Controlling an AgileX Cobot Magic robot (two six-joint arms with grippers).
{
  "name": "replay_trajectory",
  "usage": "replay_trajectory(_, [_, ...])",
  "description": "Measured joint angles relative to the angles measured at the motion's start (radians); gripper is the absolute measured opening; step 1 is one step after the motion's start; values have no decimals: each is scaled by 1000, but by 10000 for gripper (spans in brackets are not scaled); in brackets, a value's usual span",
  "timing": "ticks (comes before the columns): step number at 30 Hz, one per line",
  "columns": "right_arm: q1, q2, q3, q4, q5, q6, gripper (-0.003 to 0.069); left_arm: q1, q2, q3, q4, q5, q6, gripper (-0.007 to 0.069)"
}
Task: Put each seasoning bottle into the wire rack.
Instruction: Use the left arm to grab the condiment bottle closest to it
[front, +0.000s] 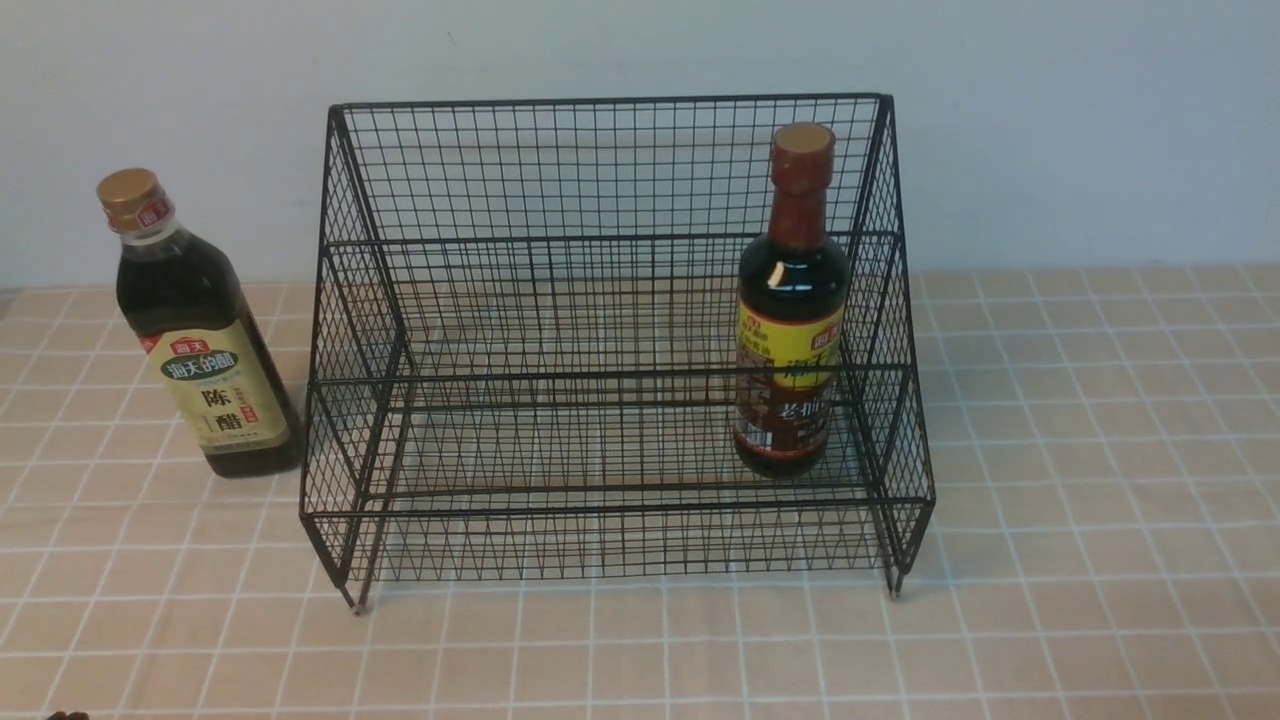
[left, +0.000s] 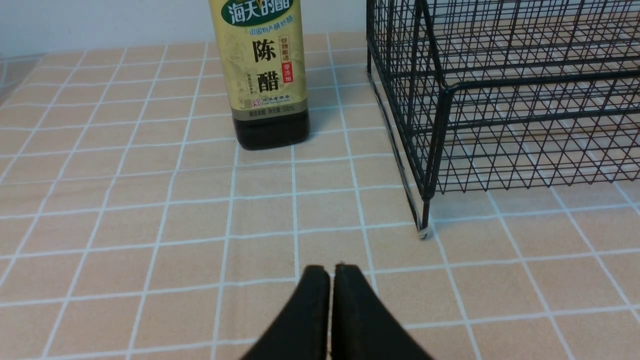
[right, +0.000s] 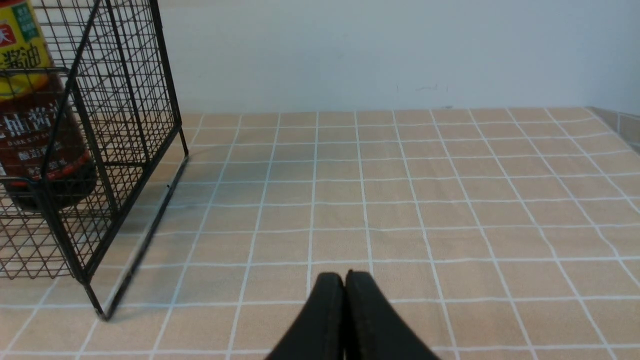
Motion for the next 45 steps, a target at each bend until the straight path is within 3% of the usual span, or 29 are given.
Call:
replay_trajectory(16, [0,0,0,0,0,0,-15,0,0,1,7,-23,-9,-7])
replay_trajectory(23, [0,0,0,0,0,0,-15,0,0,1,-236,-355,-133,-7])
replay_trajectory(28, [0,0,0,-1,0,0,-15,0,0,1,-259,-602,-119,-7])
replay_trajectory(37, [0,0,0,-1,0,0,-15,0,19,-5,-264,-894,-39,-7])
replay_trajectory(41, [0,0,0,-1,0,0,-15,0,112,-115,-268,-881,20,-7])
replay_trajectory(45, [0,0,0,-1,0,0,-15,0,356,-407,-268,-565,115,-7])
